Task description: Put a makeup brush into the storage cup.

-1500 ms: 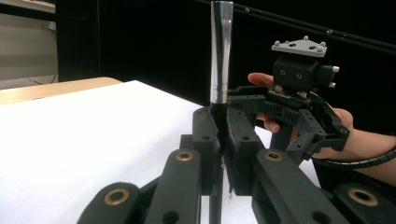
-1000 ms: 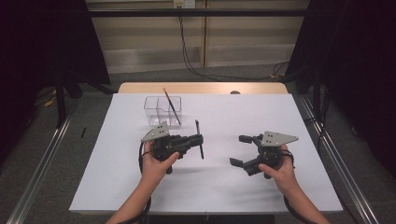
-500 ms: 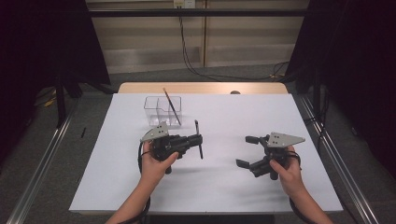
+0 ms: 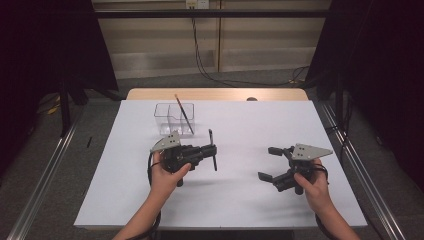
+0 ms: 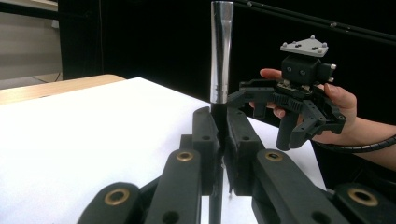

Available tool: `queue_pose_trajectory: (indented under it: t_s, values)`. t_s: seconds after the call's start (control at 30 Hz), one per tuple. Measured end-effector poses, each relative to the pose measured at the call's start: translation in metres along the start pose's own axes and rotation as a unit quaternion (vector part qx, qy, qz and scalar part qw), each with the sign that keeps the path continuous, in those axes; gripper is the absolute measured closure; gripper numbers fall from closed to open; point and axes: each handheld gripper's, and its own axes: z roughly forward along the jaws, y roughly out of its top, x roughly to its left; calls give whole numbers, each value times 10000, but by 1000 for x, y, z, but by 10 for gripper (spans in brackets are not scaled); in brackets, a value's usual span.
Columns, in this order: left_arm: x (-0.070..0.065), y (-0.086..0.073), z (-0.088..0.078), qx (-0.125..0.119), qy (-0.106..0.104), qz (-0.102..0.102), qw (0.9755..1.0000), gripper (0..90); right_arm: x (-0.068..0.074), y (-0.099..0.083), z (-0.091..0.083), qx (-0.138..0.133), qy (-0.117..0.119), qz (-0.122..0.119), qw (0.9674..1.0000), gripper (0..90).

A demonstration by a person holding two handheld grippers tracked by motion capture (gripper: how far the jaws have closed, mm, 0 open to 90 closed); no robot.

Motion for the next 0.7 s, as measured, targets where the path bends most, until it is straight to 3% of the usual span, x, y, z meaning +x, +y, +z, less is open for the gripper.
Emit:
queue_pose_trajectory:
  t_s: [0.7]
  values:
    - [1,1,-4,-16,36,5,10000,837,-3,-5,-15,74,-148,-23,9999,11]
